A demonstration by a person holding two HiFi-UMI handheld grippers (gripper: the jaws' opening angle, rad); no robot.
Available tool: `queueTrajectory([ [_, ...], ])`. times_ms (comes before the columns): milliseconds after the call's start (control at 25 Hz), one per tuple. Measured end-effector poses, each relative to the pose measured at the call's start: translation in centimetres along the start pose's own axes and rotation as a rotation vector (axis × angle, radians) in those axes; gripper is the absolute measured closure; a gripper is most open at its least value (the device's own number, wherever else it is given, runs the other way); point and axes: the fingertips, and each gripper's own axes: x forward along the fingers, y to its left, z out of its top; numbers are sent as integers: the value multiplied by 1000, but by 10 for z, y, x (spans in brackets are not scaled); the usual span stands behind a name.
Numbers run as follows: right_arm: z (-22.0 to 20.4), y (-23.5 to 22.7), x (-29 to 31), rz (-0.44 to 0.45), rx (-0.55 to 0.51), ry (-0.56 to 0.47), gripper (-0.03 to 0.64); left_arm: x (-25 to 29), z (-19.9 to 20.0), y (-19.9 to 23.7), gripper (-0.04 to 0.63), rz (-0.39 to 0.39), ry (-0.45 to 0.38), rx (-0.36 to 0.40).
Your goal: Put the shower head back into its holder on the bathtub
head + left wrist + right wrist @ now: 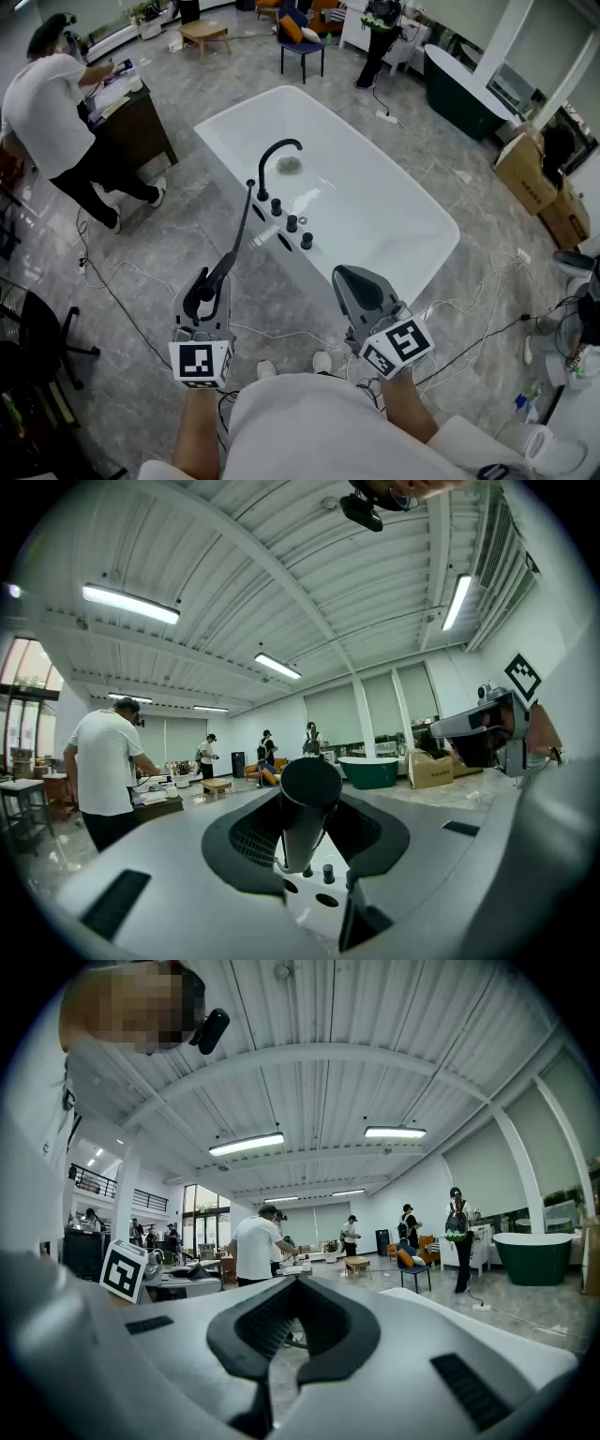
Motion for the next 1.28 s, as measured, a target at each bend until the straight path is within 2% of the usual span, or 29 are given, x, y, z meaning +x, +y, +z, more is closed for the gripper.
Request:
queueTrajectory([
  [440,-3,4,0,-4,-18,13,600,-1,-3,6,454,3,3,-11],
  [880,-12,17,11,21,7,32,598,-1,-11,13,454,-18,4,-30],
  [1280,-20,44,29,1,-12,55,598,-7,-20,36,454,-67,1,-38],
])
